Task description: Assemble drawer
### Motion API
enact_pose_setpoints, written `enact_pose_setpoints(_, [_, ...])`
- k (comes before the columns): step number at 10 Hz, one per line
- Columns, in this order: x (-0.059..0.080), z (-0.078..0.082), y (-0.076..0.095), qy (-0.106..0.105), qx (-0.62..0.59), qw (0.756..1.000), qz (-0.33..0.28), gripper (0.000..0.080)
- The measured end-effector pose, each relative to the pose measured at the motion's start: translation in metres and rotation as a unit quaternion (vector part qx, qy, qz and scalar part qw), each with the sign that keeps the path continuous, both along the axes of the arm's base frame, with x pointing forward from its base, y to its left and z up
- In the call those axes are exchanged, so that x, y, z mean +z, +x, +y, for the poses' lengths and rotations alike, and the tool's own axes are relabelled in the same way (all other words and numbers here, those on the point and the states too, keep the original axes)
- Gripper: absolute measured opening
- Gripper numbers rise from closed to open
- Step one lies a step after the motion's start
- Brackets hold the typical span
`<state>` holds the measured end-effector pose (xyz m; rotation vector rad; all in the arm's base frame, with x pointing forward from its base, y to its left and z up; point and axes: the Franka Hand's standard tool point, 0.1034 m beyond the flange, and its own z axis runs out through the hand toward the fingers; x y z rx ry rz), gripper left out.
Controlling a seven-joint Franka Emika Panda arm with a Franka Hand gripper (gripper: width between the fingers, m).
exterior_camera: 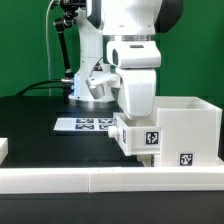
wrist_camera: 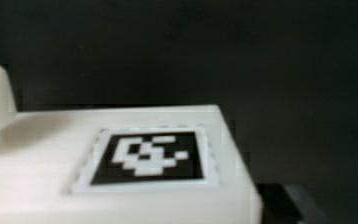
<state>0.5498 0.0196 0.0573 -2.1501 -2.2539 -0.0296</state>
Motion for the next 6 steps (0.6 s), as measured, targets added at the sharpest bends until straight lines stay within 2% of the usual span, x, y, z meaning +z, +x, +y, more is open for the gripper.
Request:
enact_pose_setpoints(2, [0.008,0.003,0.003,-0.001,-0.004,1.000,-0.005,0.0585])
enact_pose_setpoints(3, [0.012,0.001,0.002,-0.004,-0.005,1.000,0.000,0.0585])
enact_pose_setpoints(4, [0.019,-0.001,0.003,-0.007,-0.005,1.000,0.003,0.0635])
enact_pose_setpoints(6, [0.043,-0.009,0.014,-0.016,-0.003,1.000,0.007,0.0646])
